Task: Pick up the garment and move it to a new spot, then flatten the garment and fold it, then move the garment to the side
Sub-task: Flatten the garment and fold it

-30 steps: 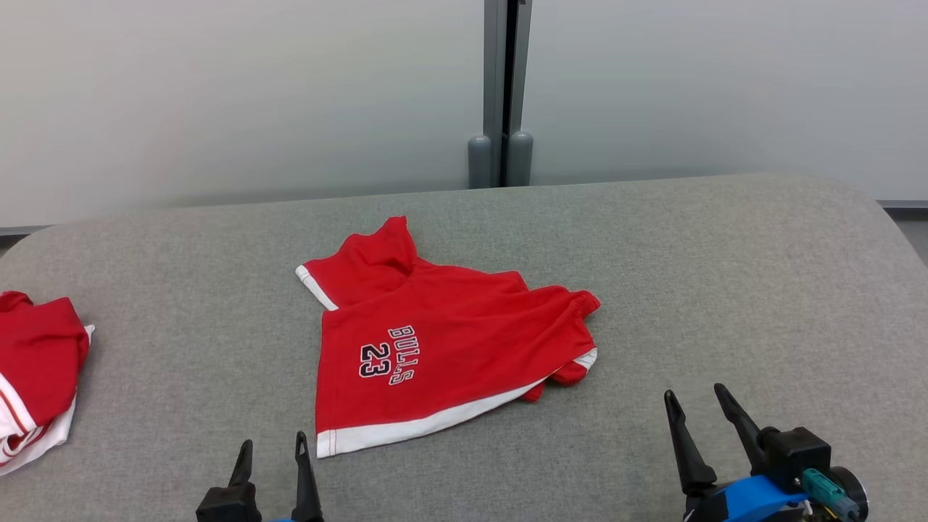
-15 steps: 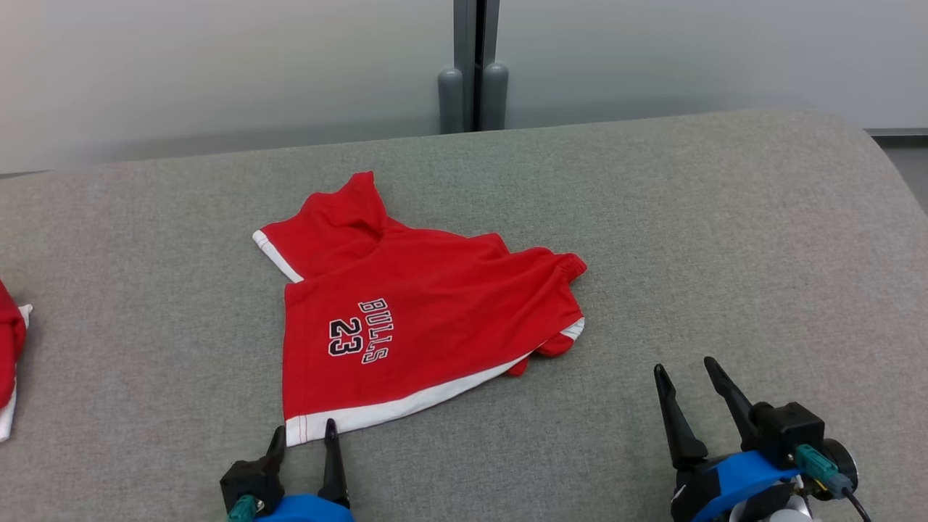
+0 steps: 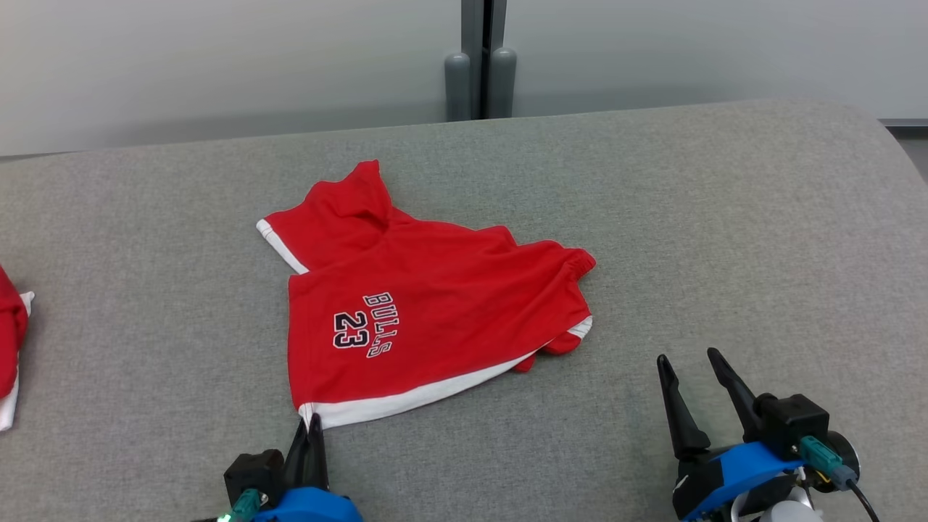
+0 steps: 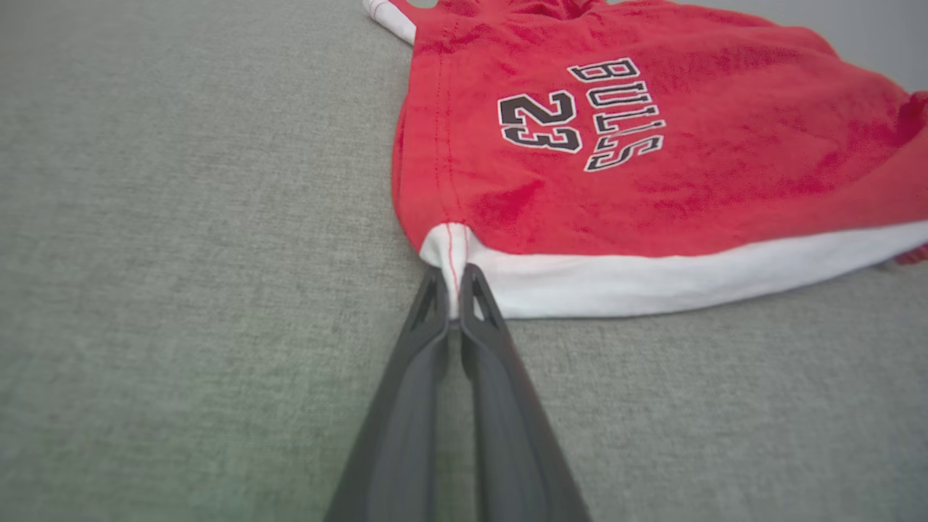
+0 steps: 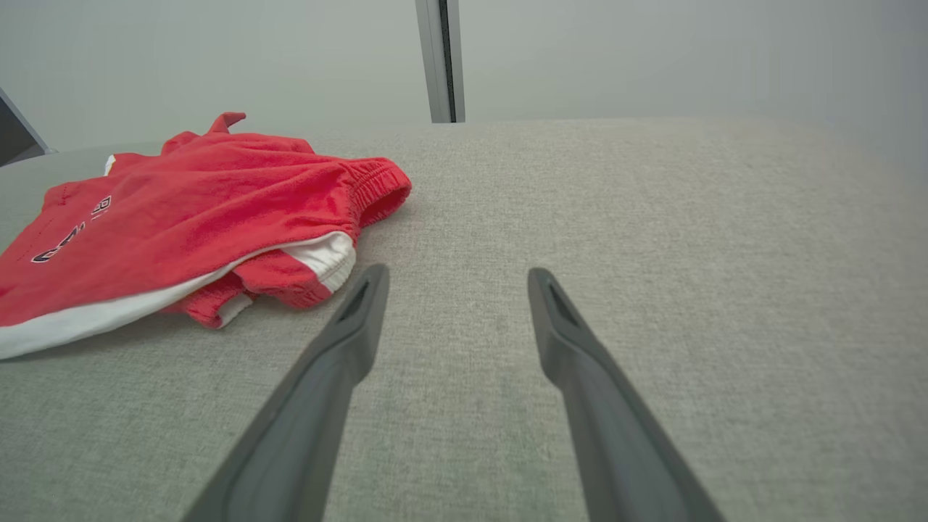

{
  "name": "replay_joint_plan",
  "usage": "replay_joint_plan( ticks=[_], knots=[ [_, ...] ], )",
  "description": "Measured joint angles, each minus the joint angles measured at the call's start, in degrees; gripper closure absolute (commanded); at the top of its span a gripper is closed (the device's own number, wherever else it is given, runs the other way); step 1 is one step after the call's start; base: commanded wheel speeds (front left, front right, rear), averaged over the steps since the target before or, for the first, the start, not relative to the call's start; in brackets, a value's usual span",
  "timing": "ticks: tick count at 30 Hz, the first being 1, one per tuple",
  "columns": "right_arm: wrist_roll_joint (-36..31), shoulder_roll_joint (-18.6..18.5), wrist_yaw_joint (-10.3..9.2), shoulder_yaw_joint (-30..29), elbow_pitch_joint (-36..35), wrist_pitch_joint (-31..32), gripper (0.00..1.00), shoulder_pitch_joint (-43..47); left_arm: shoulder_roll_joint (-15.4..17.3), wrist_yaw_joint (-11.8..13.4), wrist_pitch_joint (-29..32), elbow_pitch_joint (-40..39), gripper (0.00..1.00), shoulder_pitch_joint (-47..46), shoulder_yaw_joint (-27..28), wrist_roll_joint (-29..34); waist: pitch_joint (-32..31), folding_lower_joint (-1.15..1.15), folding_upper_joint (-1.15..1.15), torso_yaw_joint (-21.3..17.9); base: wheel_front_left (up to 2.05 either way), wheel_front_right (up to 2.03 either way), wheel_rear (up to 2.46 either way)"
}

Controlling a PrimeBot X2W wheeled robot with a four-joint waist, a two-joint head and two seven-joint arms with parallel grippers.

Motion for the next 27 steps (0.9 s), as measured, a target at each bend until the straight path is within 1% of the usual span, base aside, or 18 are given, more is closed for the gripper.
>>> replay_joint_plan(
  ticks=[4,7,13,20,27],
  knots=[
    [1.46,-0.01,0.00,1.11,0.58,0.00,0.00,-0.60,0.01,0.56,0.00,-1.49,1.00,-0.66,0.54,0.77,0.31,0.00,0.00,0.74,0.00,0.00,0.00],
    [4.67,-0.03,0.00,4.26,2.11,0.00,0.00,-1.36,0.02,1.22,0.00,-3.48,1.00,-0.86,1.42,1.56,0.72,0.00,0.00,1.51,0.00,0.00,0.00],
    [10.06,-0.82,0.00,8.93,6.13,0.00,0.00,-4.83,0.01,0.99,0.00,-3.79,1.00,-1.35,1.56,2.86,1.96,0.00,0.00,3.18,0.00,0.00,0.00],
    [12.65,-1.40,0.00,11.40,8.92,0.01,0.00,-7.78,0.01,1.72,0.00,-3.77,1.00,-2.18,2.22,3.18,3.46,0.00,0.00,4.70,0.00,0.00,0.00],
    [13.88,-2.43,0.00,13.54,10.20,0.00,0.00,-8.45,0.00,1.97,0.00,-3.61,1.00,-3.02,2.69,3.49,4.28,0.00,0.00,5.53,0.00,0.00,0.00]
  ],
)
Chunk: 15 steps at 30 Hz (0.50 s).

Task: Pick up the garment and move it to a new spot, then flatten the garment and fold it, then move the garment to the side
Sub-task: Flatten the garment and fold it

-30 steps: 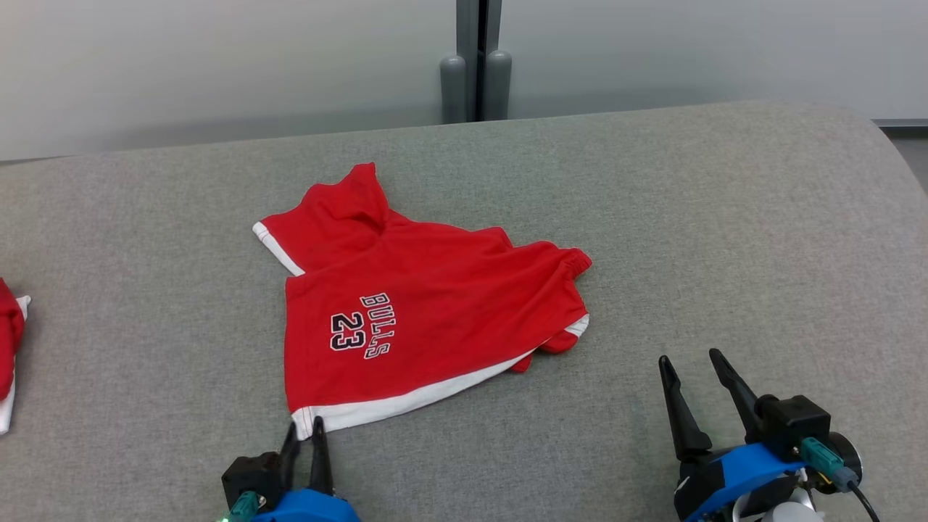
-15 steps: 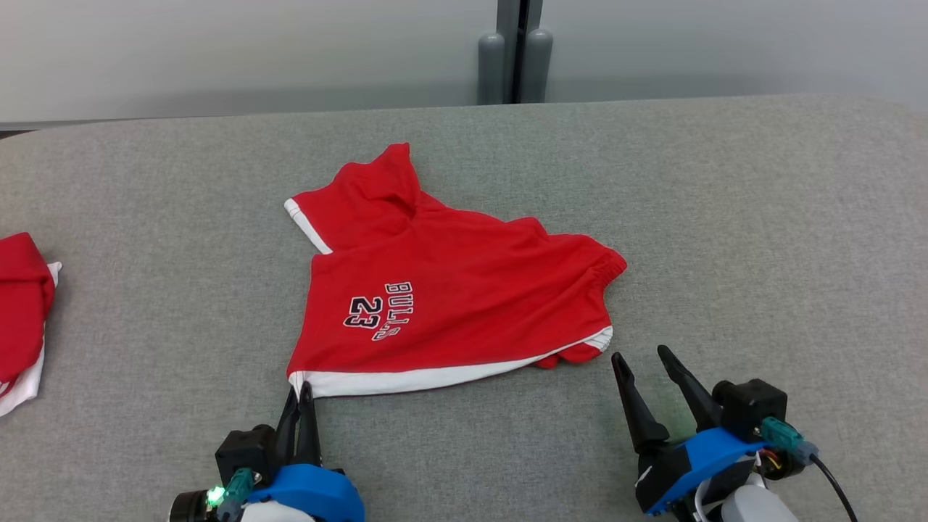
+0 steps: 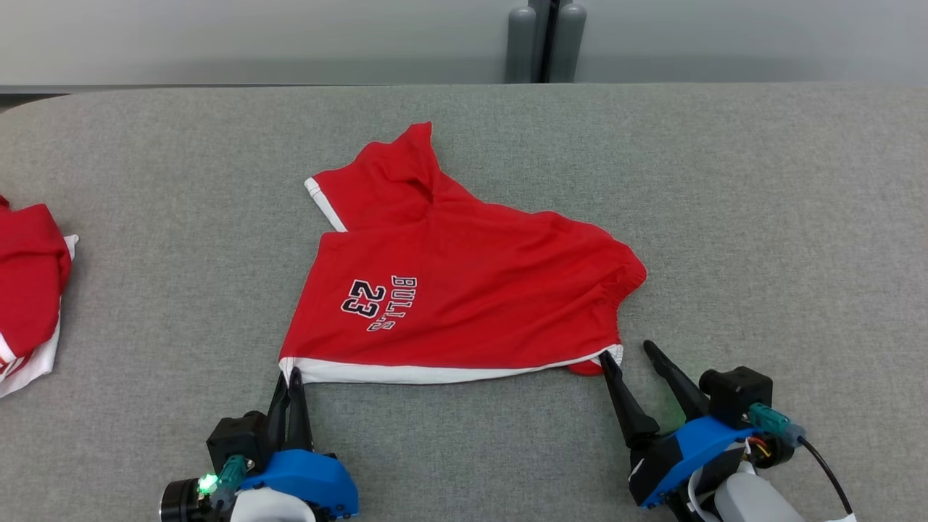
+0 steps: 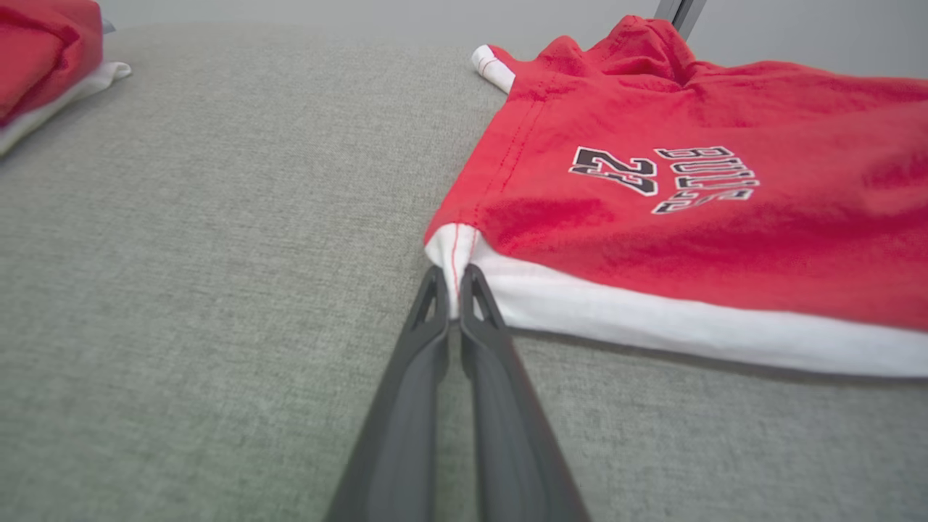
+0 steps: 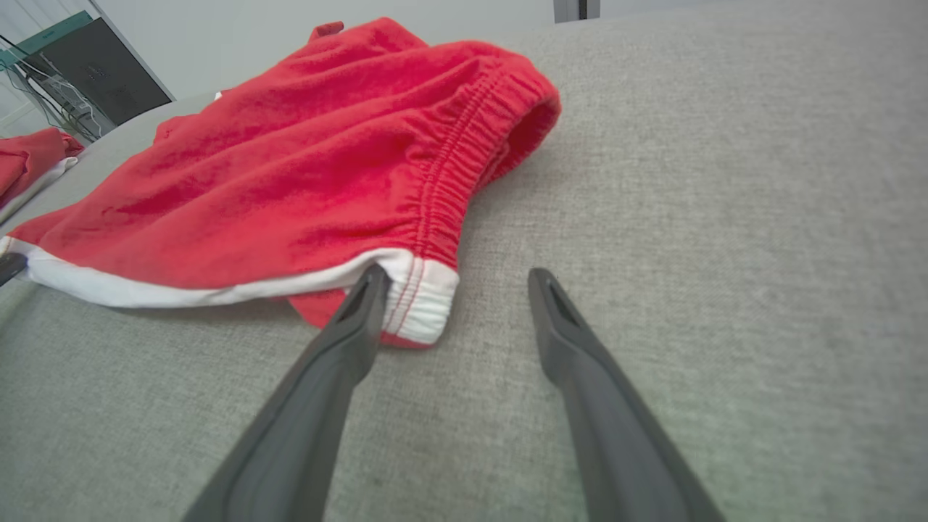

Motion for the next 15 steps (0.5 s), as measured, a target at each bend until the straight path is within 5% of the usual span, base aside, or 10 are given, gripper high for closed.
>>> replay_joint_plan(
  ticks=[7,9,10,15],
  knots=[
    [0.85,-0.55,0.00,1.99,0.53,0.00,0.00,-0.22,0.01,0.46,0.00,0.04,1.00,0.00,0.52,0.00,0.50,0.00,0.00,0.13,0.00,0.00,0.00],
    [1.38,-0.68,0.00,2.72,0.75,-0.01,0.20,-0.24,0.01,0.46,0.00,0.13,1.00,0.00,0.59,0.00,0.67,0.00,0.00,0.14,0.00,0.00,0.00],
    [1.65,-0.78,0.00,3.14,0.75,-0.01,0.42,-0.30,0.00,0.47,0.00,0.19,1.00,0.00,0.62,0.00,0.74,0.00,0.00,0.15,0.00,0.00,0.00],
    [2.81,-1.25,0.01,4.92,0.83,-0.02,0.86,-0.48,0.00,0.52,0.00,0.25,1.00,-0.12,0.69,-0.02,1.10,0.00,0.00,0.17,0.00,0.00,0.00]
  ],
)
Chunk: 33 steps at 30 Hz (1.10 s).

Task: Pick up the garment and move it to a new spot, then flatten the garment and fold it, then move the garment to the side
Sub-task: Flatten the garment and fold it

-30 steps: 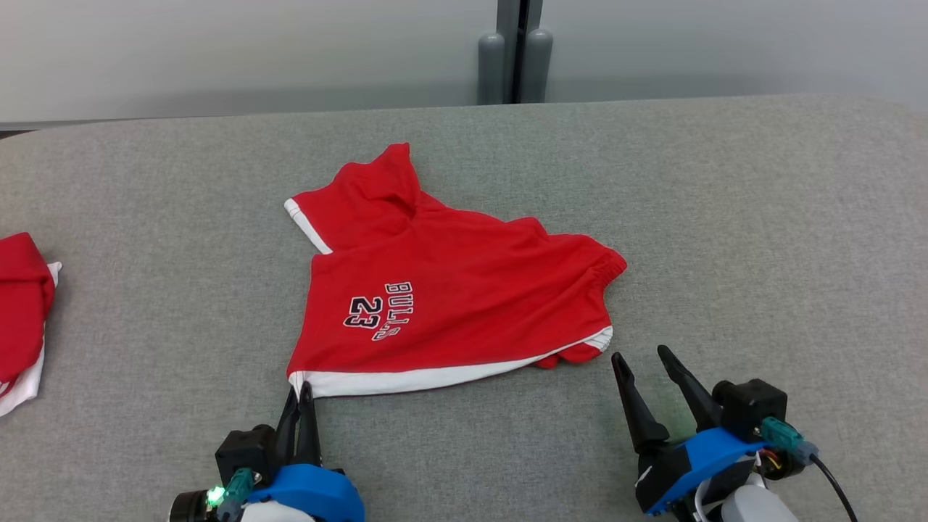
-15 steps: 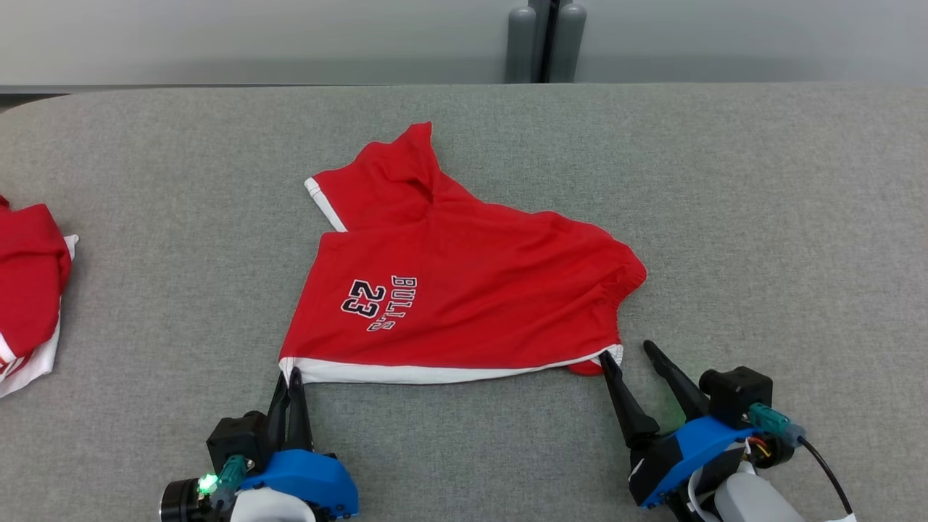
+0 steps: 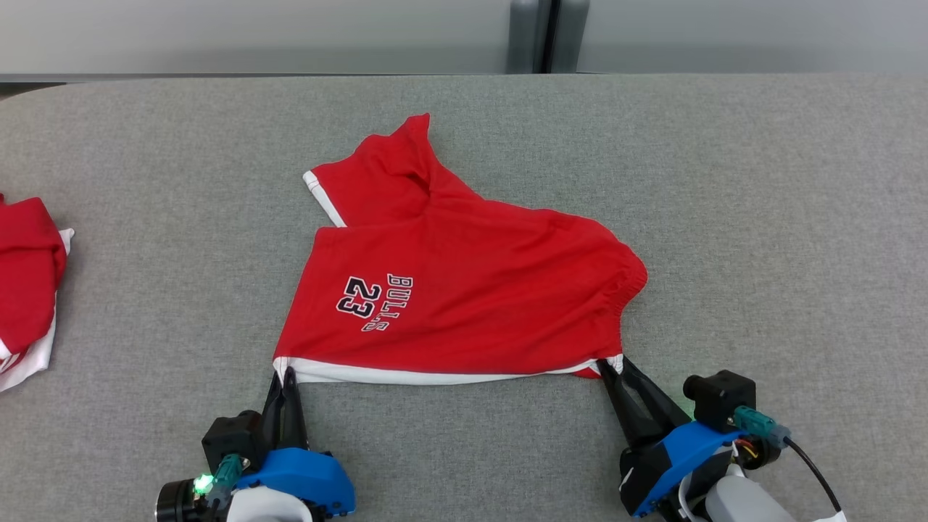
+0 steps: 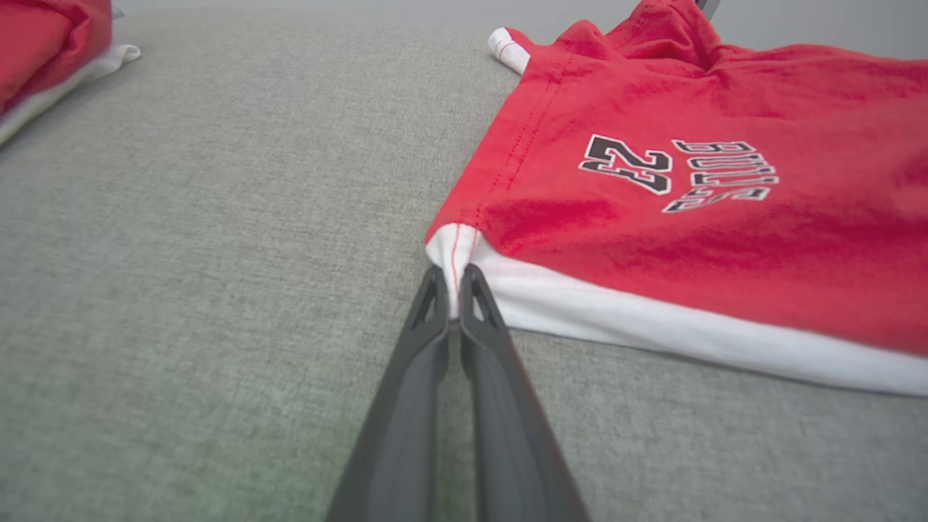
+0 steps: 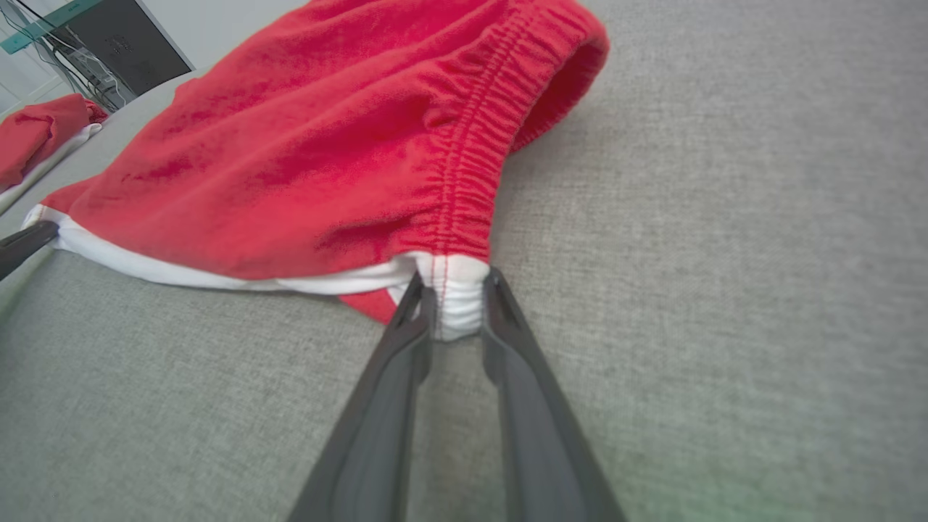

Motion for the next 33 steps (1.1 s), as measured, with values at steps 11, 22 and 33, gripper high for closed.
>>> replay_joint_plan(
  ticks=[11,22,33],
  knots=[
    [0.19,-0.59,-0.01,-1.21,-3.85,0.03,1.00,0.61,0.00,-0.85,0.01,-2.48,1.00,-0.21,0.36,0.10,-2.28,0.00,0.00,-0.85,0.00,0.00,0.00],
    [-0.43,-2.89,0.00,-4.20,-13.82,0.03,1.00,0.45,0.01,-4.15,0.01,-12.17,1.00,-4.97,2.49,3.44,-9.72,0.00,0.00,-4.53,0.00,0.00,0.00],
    [2.42,-10.21,0.01,-4.86,-18.89,0.03,1.00,-13.84,1.42,-8.59,0.00,-13.13,1.00,-22.18,5.55,9.75,-10.19,0.00,0.00,-6.39,0.00,0.00,0.00]
  ],
)
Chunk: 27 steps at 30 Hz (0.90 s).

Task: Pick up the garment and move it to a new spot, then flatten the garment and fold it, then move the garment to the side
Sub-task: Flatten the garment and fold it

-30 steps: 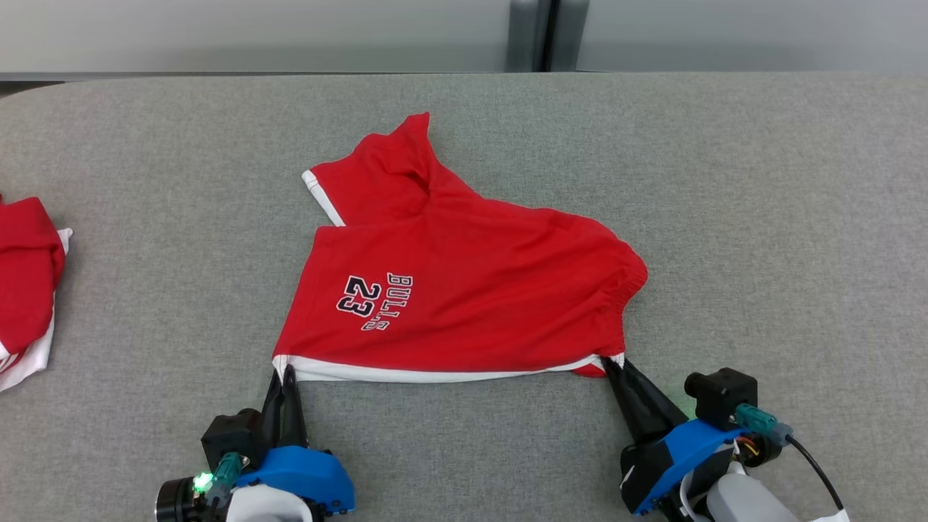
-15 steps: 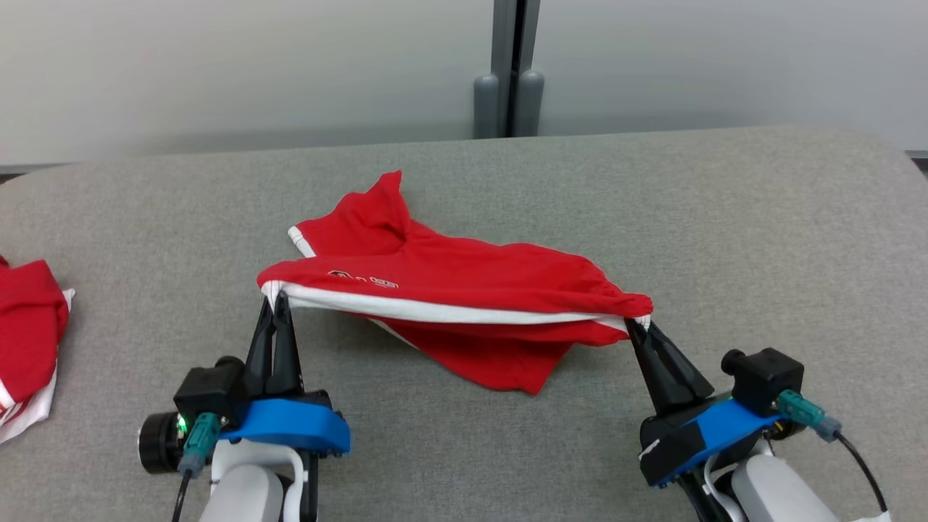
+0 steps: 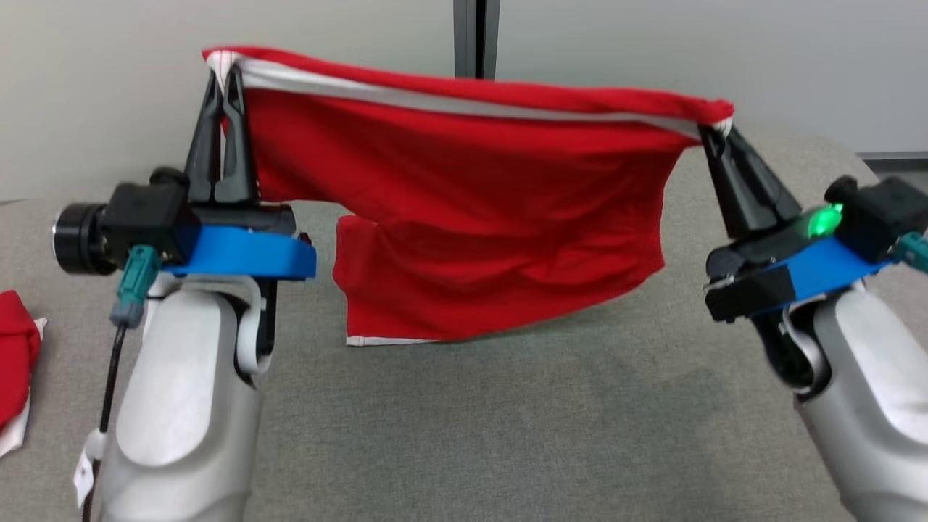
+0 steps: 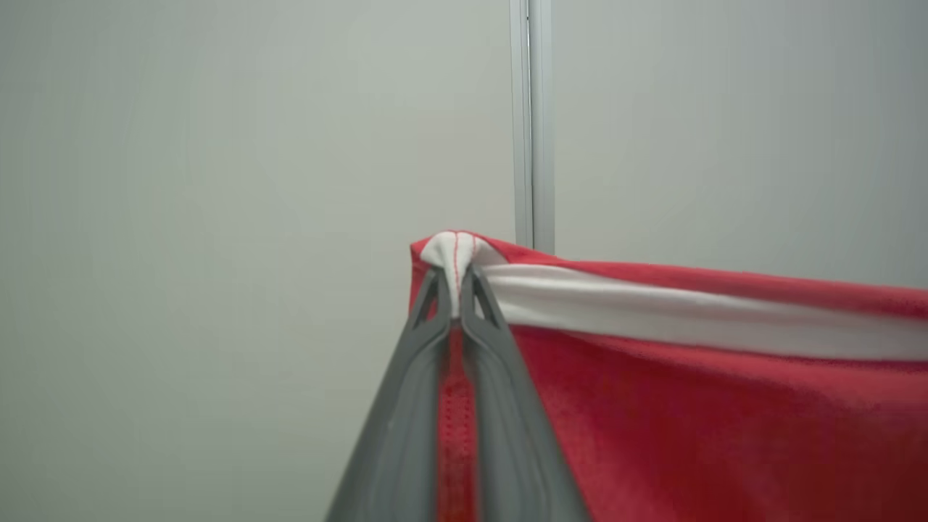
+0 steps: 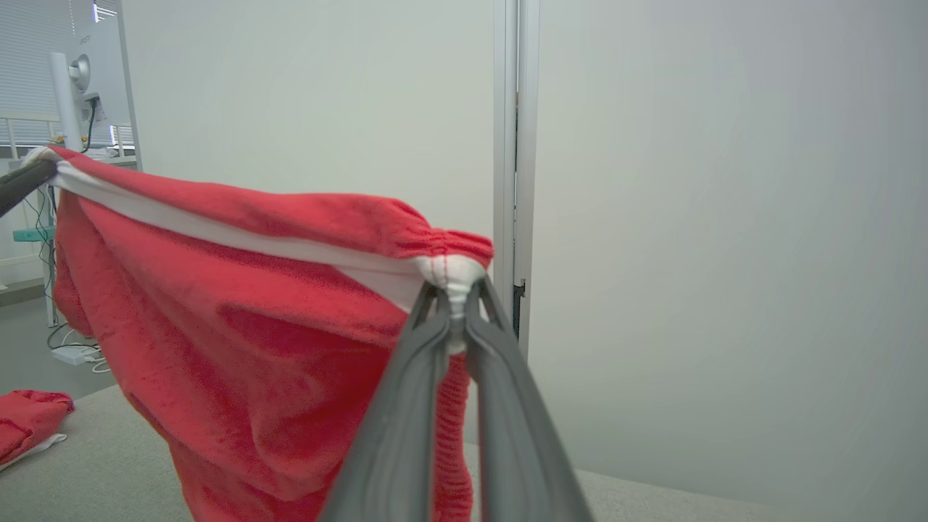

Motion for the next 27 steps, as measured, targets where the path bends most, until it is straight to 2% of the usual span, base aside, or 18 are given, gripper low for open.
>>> replay_joint_plan(
  ticks=[7,10,17,22,27],
  knots=[
    [-1.18,-3.43,-0.01,4.15,5.67,-0.01,1.00,-14.54,0.49,0.20,-0.01,6.83,1.00,-12.81,-0.07,2.64,5.69,0.01,0.00,-0.45,0.00,0.00,0.00],
    [-2.76,-3.92,-0.01,5.78,7.97,0.00,1.00,-20.68,0.34,1.70,0.00,9.12,1.00,-18.49,-0.40,4.22,9.09,0.02,0.01,-0.53,0.00,0.00,0.00],
    [-8.88,-3.10,-0.01,1.53,9.11,0.00,1.00,-32.94,0.23,5.53,-0.01,7.08,1.00,-31.14,-0.45,7.14,16.70,0.02,0.01,0.30,0.00,0.00,0.00],
    [-14.44,-2.44,-0.01,-3.55,8.43,-0.02,1.00,-36.12,-0.21,6.57,-0.02,5.73,1.00,-33.45,-0.96,6.83,20.34,0.01,0.01,2.05,0.00,0.00,0.00],
    [-15.60,-1.33,-0.01,-2.58,10.46,-0.01,1.00,-30.95,-0.80,6.61,0.00,8.31,1.00,-27.00,-2.03,4.67,22.06,0.02,0.02,3.41,0.00,0.00,0.00]
  ],
)
